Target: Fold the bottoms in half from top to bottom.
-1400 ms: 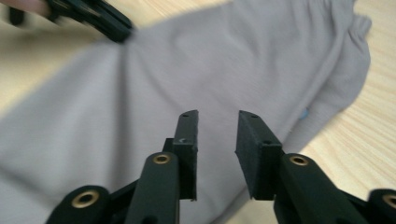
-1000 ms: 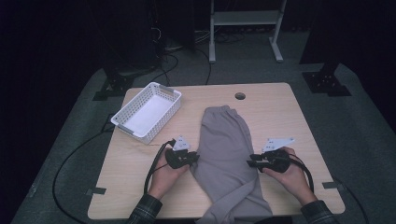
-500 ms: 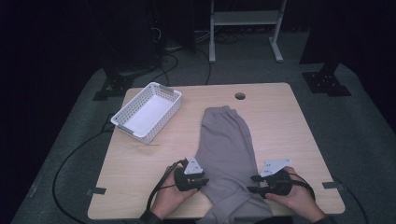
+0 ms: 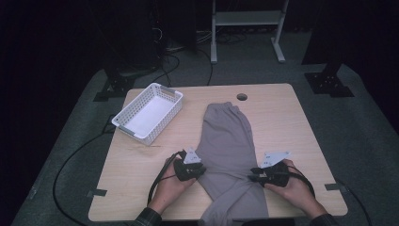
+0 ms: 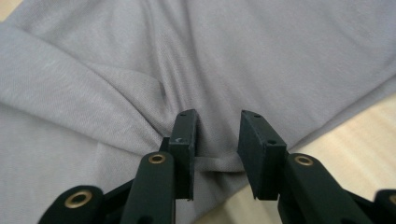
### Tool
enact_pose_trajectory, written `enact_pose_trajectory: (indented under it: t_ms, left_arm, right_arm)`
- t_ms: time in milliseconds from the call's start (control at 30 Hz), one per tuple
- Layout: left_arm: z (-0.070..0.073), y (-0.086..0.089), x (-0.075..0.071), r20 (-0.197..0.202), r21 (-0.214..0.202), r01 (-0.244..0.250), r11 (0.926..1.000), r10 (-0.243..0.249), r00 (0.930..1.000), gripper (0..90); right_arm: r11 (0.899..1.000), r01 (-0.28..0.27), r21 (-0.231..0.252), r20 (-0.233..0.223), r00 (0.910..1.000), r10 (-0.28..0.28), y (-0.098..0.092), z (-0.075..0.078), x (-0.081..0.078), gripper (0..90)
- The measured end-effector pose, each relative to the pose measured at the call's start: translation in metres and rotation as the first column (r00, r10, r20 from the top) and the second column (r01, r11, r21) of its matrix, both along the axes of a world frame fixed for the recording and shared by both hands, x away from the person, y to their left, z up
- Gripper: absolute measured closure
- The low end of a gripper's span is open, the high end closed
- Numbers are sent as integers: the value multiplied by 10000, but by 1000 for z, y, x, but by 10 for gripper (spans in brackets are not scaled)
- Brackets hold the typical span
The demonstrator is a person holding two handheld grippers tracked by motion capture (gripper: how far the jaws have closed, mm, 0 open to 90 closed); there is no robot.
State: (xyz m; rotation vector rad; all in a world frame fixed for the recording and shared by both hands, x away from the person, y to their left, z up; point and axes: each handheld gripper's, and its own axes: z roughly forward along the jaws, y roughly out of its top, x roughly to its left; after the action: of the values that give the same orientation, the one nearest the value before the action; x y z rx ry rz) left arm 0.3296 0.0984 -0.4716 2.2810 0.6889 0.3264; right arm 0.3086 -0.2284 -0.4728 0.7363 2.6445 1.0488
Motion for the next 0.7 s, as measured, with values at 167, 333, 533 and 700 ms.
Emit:
enact_pose_trajectory:
  t_ms: [167,333,533,700]
  left_arm:
    - [0,-1,18,243,122,-315,9994,312,9992,729]
    - [0,0,38,235,36,-561,9984,560,9982,729]
    - [1,0,55,189,98,-711,9974,709,9973,753]
    - [2,-2,73,131,220,-820,9964,817,9966,785]
  right_arm:
    - [9995,309,36,28,9995,-309,1,0,23,666]
    - [9986,517,84,85,9986,-518,4,-1,42,670]
    - [9984,570,41,43,9984,-570,8,0,60,703]
    - [9971,761,22,12,9971,-761,12,1,75,728]
